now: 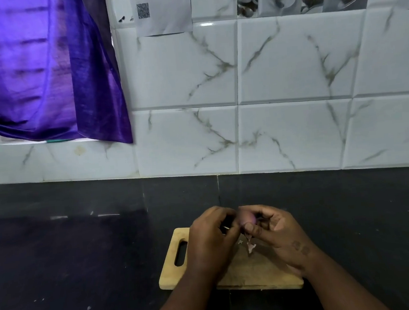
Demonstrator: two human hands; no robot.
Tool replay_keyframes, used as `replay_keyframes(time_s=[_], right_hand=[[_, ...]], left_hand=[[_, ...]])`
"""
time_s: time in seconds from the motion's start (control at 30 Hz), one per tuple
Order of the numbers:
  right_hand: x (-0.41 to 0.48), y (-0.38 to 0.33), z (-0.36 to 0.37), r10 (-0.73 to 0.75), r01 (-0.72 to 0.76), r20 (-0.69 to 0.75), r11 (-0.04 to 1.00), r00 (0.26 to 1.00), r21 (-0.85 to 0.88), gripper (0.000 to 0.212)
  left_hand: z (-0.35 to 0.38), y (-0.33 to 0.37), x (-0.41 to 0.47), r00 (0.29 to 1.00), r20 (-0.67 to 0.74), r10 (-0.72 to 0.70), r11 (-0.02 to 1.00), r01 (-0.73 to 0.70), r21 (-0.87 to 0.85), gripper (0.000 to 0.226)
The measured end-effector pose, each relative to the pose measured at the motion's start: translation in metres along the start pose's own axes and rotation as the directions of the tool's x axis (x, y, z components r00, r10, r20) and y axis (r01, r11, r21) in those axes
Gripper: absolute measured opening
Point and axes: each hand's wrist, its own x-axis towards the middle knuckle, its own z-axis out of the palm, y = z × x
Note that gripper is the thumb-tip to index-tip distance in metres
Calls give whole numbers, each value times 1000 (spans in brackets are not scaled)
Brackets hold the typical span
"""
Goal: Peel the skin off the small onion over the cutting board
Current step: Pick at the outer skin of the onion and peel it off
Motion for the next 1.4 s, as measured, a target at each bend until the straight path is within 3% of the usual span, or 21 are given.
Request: replay_keyframes(time_s=[0.2, 0.43, 0.63, 0.93, 1.13, 1.4], right_hand=[[-1, -2, 0, -8, 7, 35, 1000, 999, 14, 42], [0, -6, 1, -9, 11, -9, 979, 1000, 205, 50], [-1, -5, 3, -7, 9, -15, 991, 1000, 133, 37], [-2, -9, 3, -4, 7, -22, 992, 1000, 128, 35], [-3, -10, 3, -26, 26, -10, 996, 1000, 90, 37], [-3, -12, 5, -32, 29, 11, 978, 999, 204, 47]], left_hand=[[3, 2, 0, 999, 9, -44, 995, 43, 89, 10], [4, -7, 4, 986, -71, -150, 989, 150, -2, 6], [1, 1, 1, 1000, -18, 10, 999, -10, -39, 9], [0, 1, 0, 998, -11, 69, 997, -69, 27, 8], [2, 2, 0, 1000, -16, 1, 996, 0, 91, 6], [6, -1, 3, 987, -12, -161, 979, 161, 121, 6]])
